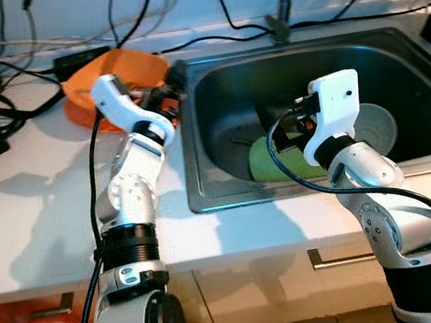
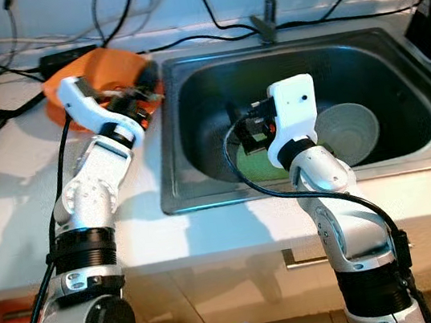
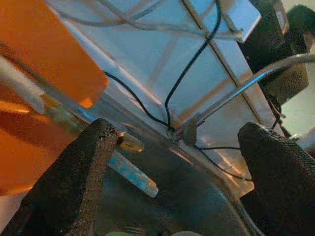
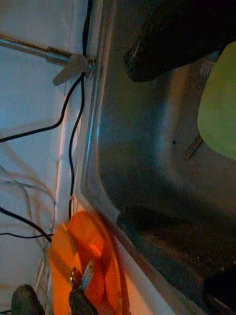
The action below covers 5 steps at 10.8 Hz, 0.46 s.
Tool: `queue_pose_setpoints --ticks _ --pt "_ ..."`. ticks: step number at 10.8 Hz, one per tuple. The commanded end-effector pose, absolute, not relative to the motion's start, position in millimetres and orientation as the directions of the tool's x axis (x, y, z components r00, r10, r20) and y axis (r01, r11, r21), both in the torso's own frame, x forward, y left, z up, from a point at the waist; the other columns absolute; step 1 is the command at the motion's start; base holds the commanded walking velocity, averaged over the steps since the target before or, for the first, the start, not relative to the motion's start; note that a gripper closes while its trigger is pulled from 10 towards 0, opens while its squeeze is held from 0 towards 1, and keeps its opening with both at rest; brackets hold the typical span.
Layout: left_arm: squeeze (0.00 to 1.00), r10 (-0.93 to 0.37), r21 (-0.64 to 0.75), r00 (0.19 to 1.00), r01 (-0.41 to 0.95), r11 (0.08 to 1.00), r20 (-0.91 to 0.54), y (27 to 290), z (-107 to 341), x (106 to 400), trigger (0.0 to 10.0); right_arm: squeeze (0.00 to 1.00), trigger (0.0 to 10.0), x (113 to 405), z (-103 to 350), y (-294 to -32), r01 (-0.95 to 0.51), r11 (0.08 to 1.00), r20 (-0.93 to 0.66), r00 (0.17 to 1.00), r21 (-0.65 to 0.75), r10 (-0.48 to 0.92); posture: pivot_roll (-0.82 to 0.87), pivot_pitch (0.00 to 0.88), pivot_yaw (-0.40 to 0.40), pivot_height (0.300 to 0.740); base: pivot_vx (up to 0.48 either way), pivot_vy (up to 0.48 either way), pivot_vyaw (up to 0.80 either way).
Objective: Kitchen organization
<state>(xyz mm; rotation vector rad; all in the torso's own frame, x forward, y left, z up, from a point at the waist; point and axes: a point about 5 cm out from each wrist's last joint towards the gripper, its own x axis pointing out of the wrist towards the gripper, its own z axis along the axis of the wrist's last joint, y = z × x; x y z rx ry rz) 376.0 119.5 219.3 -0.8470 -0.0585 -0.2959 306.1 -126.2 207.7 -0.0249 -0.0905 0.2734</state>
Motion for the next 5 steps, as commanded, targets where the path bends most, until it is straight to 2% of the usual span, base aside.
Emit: queue_pose_setpoints --ticks 1,5 --pt "0.0 -0.235 -0.739 0.96 0.27 0.618 0.154 118.9 220.4 377.7 10.0 0.0 10.0 303.2 208.4 -127.1 -0.267 0.963 0.083 0.959 -0.048 0.27 -0.01 0.114 0.03 0.74 0.0 0.0 0.0" --pt "0.0 -0.2 -0.778 0.964 0.258 0.573 0.173 125.2 230.1 371.6 10.0 0.0 10.0 303.6 209.3 -127.7 -0.259 0.964 0.086 0.961 -0.059 0.264 -0.01 0.112 0.029 0.74 0.0 0.0 0.0"
